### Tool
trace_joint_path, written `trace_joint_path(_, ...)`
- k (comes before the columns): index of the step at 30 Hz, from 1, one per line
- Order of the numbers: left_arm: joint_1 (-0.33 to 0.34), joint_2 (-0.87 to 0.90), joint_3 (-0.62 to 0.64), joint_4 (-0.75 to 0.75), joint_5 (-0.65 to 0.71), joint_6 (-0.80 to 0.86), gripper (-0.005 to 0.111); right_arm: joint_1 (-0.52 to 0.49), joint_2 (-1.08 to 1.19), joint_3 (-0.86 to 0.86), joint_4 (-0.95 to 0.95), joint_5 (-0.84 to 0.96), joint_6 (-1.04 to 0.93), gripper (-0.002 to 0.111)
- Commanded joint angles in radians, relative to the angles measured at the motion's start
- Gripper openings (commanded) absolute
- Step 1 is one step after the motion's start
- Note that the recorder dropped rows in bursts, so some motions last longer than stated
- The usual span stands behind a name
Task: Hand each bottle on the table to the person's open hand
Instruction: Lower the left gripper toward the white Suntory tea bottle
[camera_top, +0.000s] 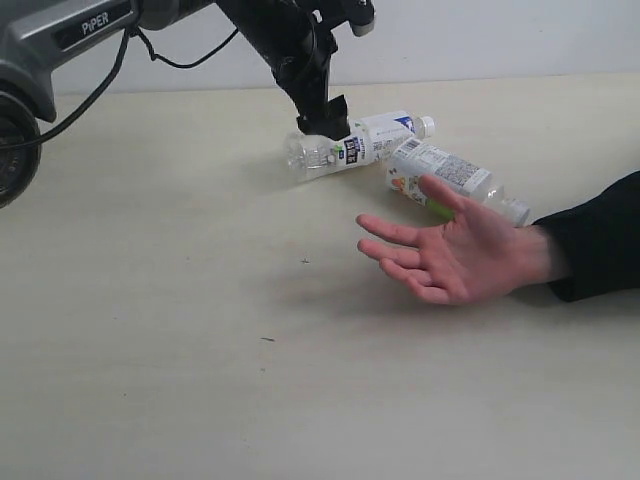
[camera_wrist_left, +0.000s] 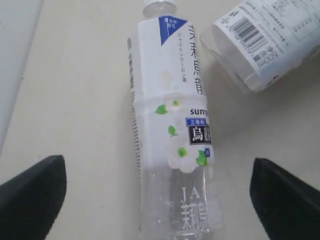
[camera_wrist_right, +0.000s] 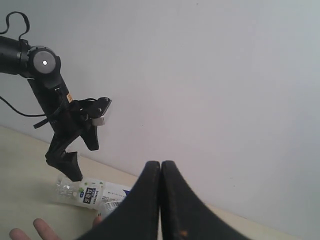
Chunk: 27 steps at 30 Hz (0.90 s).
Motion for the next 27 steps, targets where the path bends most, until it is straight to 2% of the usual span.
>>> trace_joint_path(1, -0.007, 0.023, -0.007, 0.014, -0.028, -0.009, 0.096, 0.001, -0.005, 0.004, -0.009, -0.006, 0.000, 0.000)
trace_joint_path(7, -0.007, 0.026, -0.002, -0.020, -0.073, -0.009, 0.096, 0.001, -0.005, 0.004, -0.005, -0.006, 0.000, 0.000)
trace_joint_path(27, -0.007, 0.128, -0.002, -0.009, -0.087, -0.009, 0.096, 0.001, -0.005, 0.004, -0.005, -0.006, 0.000, 0.000)
